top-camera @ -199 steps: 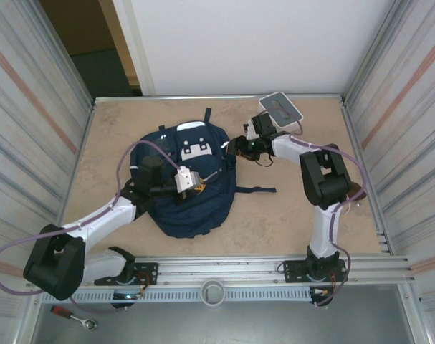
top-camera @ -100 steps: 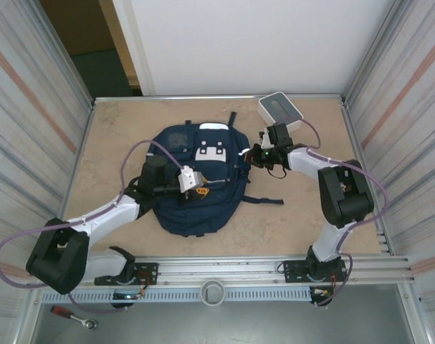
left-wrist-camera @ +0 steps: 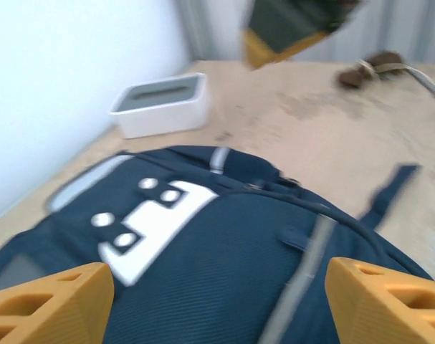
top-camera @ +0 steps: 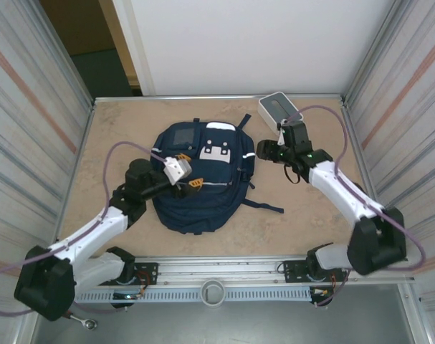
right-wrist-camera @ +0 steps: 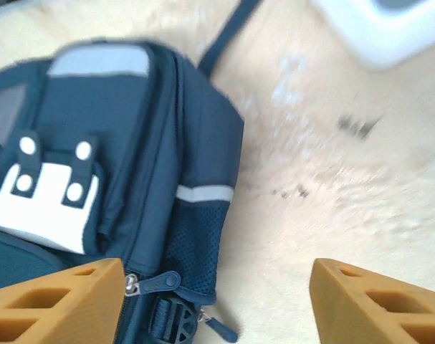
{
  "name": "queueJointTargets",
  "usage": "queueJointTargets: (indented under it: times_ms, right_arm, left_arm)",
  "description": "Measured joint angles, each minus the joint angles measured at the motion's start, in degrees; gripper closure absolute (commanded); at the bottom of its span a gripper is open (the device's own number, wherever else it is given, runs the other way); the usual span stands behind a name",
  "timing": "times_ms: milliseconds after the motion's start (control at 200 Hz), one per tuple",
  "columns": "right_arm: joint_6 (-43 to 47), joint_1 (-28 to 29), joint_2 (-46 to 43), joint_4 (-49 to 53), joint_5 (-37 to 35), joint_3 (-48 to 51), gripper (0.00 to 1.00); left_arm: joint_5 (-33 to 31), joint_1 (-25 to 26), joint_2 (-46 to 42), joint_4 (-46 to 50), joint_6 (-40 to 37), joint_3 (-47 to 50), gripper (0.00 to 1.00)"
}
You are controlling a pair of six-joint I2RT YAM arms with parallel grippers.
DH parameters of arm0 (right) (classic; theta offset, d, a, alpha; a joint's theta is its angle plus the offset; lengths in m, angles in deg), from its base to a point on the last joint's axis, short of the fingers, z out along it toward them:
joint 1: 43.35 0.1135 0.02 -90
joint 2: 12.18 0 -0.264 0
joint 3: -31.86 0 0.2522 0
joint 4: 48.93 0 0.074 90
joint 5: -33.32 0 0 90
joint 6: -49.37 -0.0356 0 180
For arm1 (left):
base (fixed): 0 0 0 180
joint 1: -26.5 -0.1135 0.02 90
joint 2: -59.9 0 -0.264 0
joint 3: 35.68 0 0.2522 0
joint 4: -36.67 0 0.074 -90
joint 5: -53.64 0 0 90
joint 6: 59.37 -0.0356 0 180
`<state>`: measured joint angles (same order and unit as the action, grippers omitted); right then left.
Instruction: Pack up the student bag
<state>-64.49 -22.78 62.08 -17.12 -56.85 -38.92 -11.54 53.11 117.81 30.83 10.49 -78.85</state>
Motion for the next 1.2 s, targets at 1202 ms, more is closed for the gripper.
queueJointTargets:
  times_ms: [1202]
  right_arm:
    - [17.57, -12.35, -2.45, -42.84, -24.41, 35.74, 0.01]
  left_arm:
    - [-34.75, -26.18, 12.28, -18.27, 22.93, 14.91, 0.01]
